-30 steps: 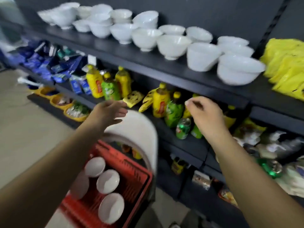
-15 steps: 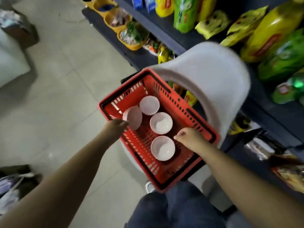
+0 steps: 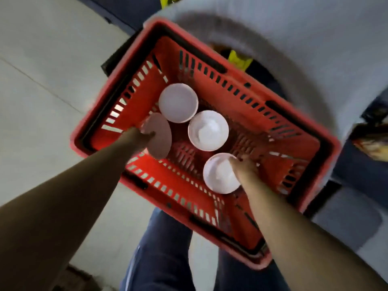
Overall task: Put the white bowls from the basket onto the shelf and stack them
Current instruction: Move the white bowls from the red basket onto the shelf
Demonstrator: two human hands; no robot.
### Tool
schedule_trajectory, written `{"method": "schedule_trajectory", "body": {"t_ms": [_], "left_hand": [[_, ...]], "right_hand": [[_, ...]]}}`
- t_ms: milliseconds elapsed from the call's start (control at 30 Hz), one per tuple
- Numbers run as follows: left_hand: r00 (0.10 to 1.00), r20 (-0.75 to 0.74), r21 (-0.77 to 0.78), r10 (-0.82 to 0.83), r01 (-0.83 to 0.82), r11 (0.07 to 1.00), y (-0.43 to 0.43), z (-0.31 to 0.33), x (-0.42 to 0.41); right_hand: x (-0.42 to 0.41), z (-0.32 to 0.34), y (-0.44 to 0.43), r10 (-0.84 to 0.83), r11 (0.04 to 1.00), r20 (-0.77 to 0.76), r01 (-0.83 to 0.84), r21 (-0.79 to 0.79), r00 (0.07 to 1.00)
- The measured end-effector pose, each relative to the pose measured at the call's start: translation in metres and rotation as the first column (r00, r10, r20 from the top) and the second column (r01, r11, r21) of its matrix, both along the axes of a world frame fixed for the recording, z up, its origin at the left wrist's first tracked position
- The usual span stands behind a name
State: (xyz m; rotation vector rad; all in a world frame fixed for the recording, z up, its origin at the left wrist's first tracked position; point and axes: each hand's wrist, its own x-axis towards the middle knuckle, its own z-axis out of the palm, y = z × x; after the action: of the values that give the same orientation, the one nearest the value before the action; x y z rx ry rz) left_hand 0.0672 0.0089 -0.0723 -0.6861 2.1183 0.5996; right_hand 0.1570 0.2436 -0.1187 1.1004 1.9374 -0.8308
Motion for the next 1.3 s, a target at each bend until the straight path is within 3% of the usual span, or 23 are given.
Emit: {"method": "schedule_trajectory", "body": {"t_ms": [100, 233, 400, 500, 633, 700, 933, 1033, 1133, 1300], "left_hand": [[0.989, 0.126, 0.069, 0.081, -0.09, 0.994, -0.009, -0.022, -0.008], [0.984, 0.141, 0.144, 0.108, -0.128, 0.981, -0.021, -0.035, -0.013], [0.981, 0.16, 0.154, 0.109, -0.134, 0.979, -0.018, -0.019, -0.014], [0.979, 0.186, 0.201, 0.081, -0.119, 0.972, -0.019, 0.005, -0.012], [0.972, 0.202, 0.271, 0.118, -0.171, 0.947, -0.023, 0.058, -0.005], [0.967, 0.198, 0.377, 0.161, -0.226, 0.898, -0.026, 0.093, 0.003], [0.948, 0.056, 0.813, 0.313, -0.226, 0.536, -0.052, 0.222, 0.039], [0.905, -0.075, 0.851, 0.419, -0.161, 0.501, -0.07, 0.275, 0.037], [0.848, -0.221, 0.877, 0.483, -0.044, 0.479, -0.092, 0.327, 0.028], [0.743, -0.309, 0.914, 0.593, 0.059, 0.402, -0.146, 0.388, -0.012]], "right_hand": [[0.021, -0.015, 0.005, -0.282, 0.959, 0.01, 0.282, -0.032, 0.959], [0.053, -0.024, -0.009, -0.661, 0.709, 0.164, 0.681, -0.182, 0.732], [0.06, -0.023, -0.023, -0.724, 0.672, 0.064, 0.724, -0.156, 0.687], [0.059, 0.005, -0.021, -0.784, 0.597, 0.063, 0.777, -0.202, 0.618], [0.067, 0.066, -0.014, -0.758, 0.638, -0.099, 0.699, -0.323, 0.645], [0.07, 0.099, -0.013, -0.731, 0.673, -0.19, 0.646, -0.361, 0.656], [0.051, 0.242, -0.027, -0.717, 0.673, -0.41, 0.407, -0.617, 0.564], [0.033, 0.3, -0.04, -0.655, 0.727, -0.516, 0.276, -0.628, 0.552], [0.01, 0.352, -0.063, -0.553, 0.818, -0.649, 0.191, -0.543, 0.522], [-0.035, 0.424, -0.118, -0.538, 0.808, -0.68, 0.077, -0.584, 0.498]]}}
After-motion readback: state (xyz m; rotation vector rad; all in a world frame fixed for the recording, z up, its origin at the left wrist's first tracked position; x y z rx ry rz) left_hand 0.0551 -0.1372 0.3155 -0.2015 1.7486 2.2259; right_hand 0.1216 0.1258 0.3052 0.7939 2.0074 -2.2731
